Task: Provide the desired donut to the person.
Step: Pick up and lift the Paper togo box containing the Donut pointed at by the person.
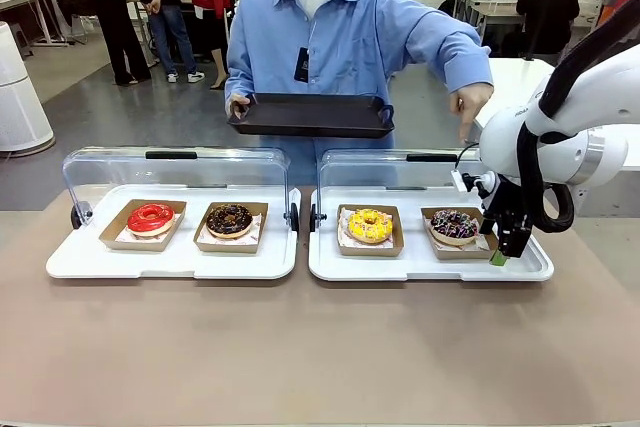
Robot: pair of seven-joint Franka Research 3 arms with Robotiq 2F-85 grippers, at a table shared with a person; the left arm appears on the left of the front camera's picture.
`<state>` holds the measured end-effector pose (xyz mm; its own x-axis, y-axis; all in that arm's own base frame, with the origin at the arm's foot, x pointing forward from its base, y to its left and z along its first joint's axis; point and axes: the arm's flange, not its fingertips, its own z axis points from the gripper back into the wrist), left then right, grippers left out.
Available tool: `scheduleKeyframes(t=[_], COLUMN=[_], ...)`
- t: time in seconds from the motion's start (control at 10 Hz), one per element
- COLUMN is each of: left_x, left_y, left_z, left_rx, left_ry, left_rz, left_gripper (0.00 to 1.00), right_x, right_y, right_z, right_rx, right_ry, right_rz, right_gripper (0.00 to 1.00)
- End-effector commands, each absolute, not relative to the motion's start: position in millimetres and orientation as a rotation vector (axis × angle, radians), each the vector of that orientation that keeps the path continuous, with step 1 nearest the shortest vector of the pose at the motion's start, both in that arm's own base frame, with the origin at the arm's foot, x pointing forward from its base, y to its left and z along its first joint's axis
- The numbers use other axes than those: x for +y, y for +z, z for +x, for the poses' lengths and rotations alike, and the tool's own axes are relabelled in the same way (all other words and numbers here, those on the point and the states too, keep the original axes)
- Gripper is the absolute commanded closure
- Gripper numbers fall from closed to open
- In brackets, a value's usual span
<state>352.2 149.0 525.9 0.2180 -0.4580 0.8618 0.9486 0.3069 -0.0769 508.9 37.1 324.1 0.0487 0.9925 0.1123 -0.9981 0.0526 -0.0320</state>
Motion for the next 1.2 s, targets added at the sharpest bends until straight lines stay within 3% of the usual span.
scheduleKeyframes(t=[0.0,0.1,0.8,1.1], left_x=[149,149,149,149], left_y=[528,528,528,528], left_z=[353,353,353,353], left_rx=[-0.869,-0.869,-0.869,-0.869], left_ry=[-1.093,-1.093,-1.093,-1.093], left_rz=[-0.716,-0.716,-0.716,-0.716], left_gripper=[0.0,0.0,0.0,0.0], right_x=[34,34,37,50], right_y=[317,317,320,351], right_z=[509,510,507,479], right_rx=[-0.131,-0.133,-0.141,-0.165], right_ry=[1.541,1.54,1.554,1.609], right_rz=[0.06,0.061,0.06,0.044], right_gripper=[0.59,0.99,1.0,1.0])
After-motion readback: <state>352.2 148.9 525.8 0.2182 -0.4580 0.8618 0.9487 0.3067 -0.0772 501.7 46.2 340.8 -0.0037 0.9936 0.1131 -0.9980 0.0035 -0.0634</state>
